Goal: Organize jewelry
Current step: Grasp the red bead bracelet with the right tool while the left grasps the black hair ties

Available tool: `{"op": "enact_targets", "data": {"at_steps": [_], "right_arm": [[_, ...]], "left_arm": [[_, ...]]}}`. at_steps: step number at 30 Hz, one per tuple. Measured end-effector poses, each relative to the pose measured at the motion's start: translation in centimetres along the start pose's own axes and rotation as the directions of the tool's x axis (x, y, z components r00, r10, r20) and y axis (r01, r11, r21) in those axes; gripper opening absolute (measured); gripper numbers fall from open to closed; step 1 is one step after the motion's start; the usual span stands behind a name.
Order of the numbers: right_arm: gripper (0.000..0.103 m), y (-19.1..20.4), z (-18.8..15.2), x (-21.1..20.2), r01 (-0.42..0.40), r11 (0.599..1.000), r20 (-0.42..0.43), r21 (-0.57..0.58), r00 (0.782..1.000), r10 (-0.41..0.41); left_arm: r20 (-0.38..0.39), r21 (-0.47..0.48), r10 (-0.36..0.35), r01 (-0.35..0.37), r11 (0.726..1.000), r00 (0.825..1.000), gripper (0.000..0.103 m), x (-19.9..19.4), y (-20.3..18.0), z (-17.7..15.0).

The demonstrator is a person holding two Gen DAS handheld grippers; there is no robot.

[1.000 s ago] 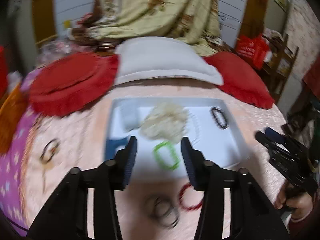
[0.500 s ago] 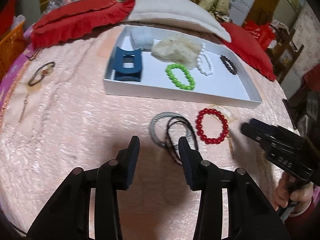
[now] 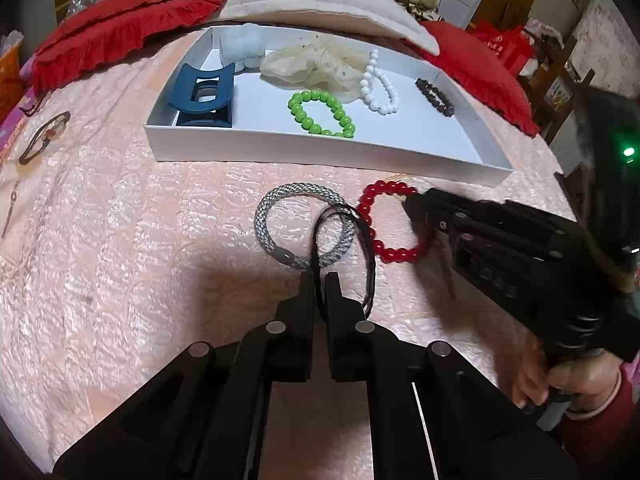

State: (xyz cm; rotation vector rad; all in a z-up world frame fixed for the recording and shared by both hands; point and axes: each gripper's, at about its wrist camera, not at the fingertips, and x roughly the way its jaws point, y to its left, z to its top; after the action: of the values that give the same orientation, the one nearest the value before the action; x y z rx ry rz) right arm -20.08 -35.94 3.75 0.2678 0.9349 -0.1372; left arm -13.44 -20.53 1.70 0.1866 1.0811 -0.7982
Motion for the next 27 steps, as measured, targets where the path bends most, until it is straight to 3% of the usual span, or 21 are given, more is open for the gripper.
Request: {"op": "enact_targets", "data": {"at_steps": [14, 21, 23, 25, 27], "right_arm": [[0.009, -0.5, 0.4, -5.7, -0.077, 0.995, 0.098, 0.062, 0.993, 0.071], [0.009, -0.8, 0.3, -8.4, -0.061, 0.996, 0.134, 0.06, 0.99, 0.053], [0.009, -1.0, 0.0, -8.5, -0.055, 0.996, 0.129, 0.063, 0.991, 0.047], [0.009, -1.4, -0.4, -8.3, -0.052, 0.996, 0.119, 0.07, 0.992, 0.044], [0.009, -1.8, -0.8, -8.0, -0.054, 0.995, 0.11, 0.082, 0.993, 0.044]], "left_arm": [[0.119, 0.011, -0.026, 0.025, 1.0, 0.993, 0.004, -7.3, -0.2, -0.8], [0.055, -0.023, -0.055, 0.056, 0.998, 0.997, 0.004, -5.3, 0.6, -1.2], [0.046, -0.01, -0.048, 0.048, 0.999, 0.998, 0.008, -4.3, 0.5, -1.1], [0.033, -0.001, -0.031, 0.031, 1.0, 0.999, 0.024, -2.9, 0.4, -0.8], [0.019, 0.001, -0.039, 0.039, 0.999, 0.999, 0.032, -1.6, 0.3, -0.6]]}}
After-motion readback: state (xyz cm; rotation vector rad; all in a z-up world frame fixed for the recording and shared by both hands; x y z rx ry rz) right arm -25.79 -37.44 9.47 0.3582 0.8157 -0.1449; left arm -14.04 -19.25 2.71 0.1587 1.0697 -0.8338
